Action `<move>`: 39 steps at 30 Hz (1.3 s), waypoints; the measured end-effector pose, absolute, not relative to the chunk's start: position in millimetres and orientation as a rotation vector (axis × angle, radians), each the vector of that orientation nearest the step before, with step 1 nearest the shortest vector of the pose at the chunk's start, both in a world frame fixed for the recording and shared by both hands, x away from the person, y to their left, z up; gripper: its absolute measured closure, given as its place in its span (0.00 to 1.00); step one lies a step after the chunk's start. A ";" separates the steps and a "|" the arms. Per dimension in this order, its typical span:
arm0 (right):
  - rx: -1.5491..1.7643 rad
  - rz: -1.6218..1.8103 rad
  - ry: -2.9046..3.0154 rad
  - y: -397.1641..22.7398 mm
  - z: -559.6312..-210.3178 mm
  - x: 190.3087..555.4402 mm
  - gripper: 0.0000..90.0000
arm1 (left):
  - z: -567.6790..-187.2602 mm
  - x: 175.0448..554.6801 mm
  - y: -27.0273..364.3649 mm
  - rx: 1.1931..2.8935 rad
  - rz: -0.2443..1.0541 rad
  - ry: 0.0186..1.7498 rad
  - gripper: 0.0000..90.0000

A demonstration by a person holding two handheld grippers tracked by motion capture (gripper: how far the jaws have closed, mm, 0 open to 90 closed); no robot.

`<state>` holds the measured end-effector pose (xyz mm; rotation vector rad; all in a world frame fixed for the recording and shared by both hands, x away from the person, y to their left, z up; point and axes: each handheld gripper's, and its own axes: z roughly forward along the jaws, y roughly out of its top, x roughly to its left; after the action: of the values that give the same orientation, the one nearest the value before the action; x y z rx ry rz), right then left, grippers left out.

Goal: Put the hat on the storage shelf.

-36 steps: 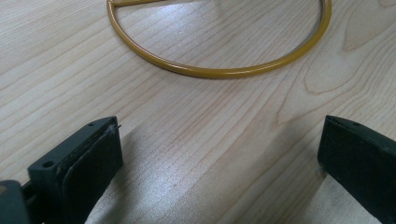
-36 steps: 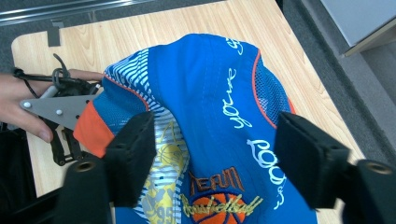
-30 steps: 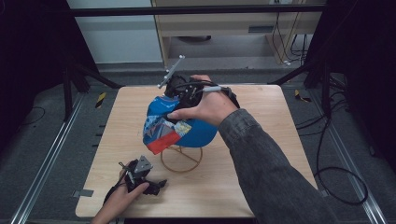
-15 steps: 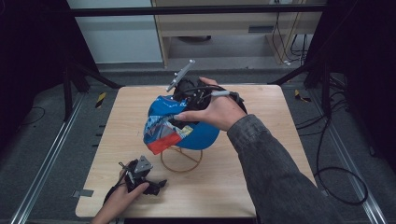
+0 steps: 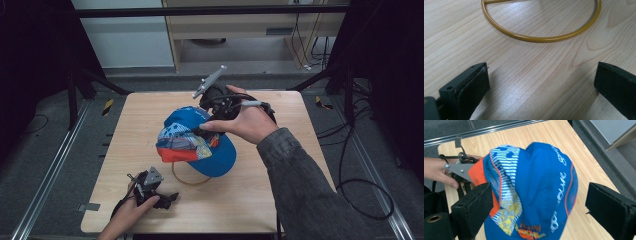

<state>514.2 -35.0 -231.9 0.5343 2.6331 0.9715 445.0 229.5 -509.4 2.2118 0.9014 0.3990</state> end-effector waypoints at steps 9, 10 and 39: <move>0.569 0.984 2.622 -55.0 -235.2 509.5 0.08 | -509.4 445.0 229.6 2.212 0.399 0.902 0.00; 0.575 0.986 2.622 -56.8 -235.3 509.2 0.08 | -509.4 445.0 229.5 2.212 0.399 0.902 0.00; 0.679 1.025 2.562 -110.9 -240.9 496.4 0.08 | -509.3 445.1 229.7 2.215 0.398 0.900 0.00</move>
<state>496.4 -110.9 -240.9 0.6795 2.5623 1.0253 445.1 229.7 -509.3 2.2145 0.8996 0.3982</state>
